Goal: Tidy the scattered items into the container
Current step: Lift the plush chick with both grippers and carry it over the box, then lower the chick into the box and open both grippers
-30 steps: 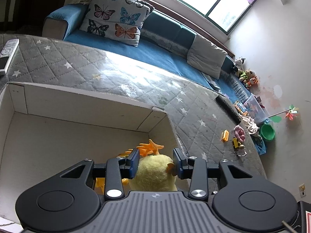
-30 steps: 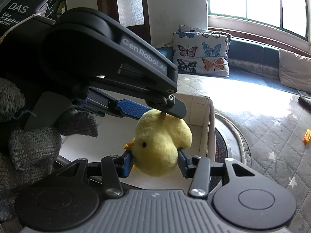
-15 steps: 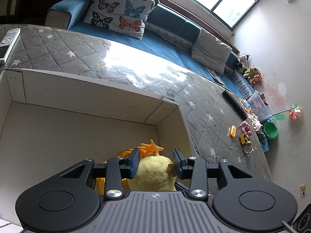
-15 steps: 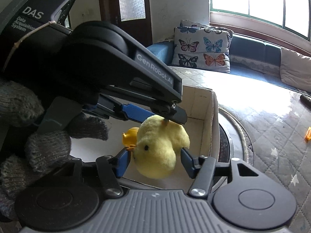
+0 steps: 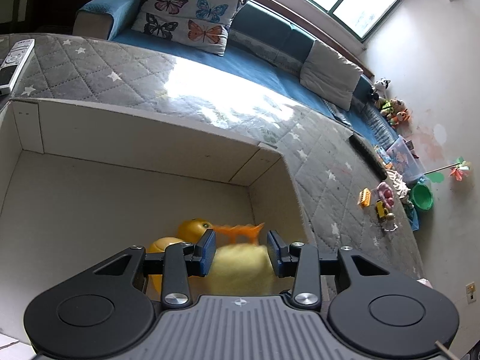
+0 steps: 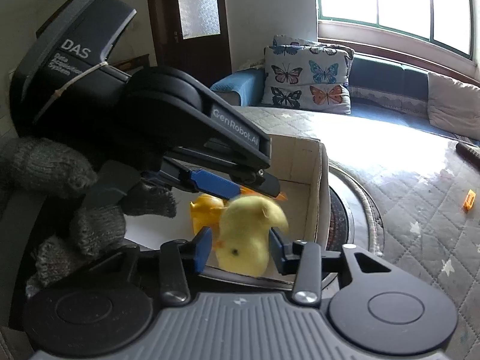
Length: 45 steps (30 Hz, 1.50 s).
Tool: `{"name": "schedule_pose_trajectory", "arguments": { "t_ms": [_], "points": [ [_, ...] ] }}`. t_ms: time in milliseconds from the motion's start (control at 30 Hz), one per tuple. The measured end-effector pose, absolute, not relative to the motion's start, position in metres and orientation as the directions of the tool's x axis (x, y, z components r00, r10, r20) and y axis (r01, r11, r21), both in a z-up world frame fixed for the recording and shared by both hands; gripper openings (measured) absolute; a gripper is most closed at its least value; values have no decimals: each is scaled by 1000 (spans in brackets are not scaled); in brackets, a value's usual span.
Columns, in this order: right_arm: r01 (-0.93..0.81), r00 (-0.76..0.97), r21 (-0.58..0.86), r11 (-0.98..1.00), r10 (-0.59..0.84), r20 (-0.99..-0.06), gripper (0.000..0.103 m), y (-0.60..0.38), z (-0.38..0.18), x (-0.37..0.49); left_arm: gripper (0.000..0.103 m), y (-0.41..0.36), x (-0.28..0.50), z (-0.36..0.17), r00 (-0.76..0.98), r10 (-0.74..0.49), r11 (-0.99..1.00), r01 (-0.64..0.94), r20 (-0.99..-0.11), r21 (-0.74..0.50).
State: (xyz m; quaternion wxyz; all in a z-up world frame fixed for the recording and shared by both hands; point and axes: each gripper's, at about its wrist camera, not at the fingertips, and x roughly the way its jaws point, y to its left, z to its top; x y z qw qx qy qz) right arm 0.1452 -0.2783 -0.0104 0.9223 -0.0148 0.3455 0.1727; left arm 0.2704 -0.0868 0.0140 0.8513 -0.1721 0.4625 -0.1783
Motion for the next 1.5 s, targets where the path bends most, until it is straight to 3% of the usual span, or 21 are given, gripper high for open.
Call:
{"name": "schedule_pose_trajectory", "arguments": {
  "t_ms": [467,533,667,733,867,1100,1500],
  "points": [
    [-316,715,101,943,307,-628,43,-280,-7,132,41,-85,256,22,529,-449,887,161,-720,-434],
    [-315,719,101,944,306,-624,52,-280,-6,129,41,-84,252,24,532,-449,887,165,-718,-432],
    [-311,727,100,945,304,-615,55,-280,-3,122,40,-81,242,29,539,-446,889,171,-715,-425],
    [-307,733,102,946,303,-609,63,-280,-2,118,40,-79,237,32,543,-447,888,174,-711,-426],
    [-300,742,105,948,302,-598,66,-281,2,109,40,-74,226,37,554,-447,887,177,-702,-426],
    [-287,757,118,951,301,-581,81,-282,3,87,40,-63,204,45,583,-424,898,170,-693,-406],
    [-282,758,143,949,311,-573,89,-284,-3,53,40,-48,159,46,625,-371,923,165,-687,-348]
  ]
}}
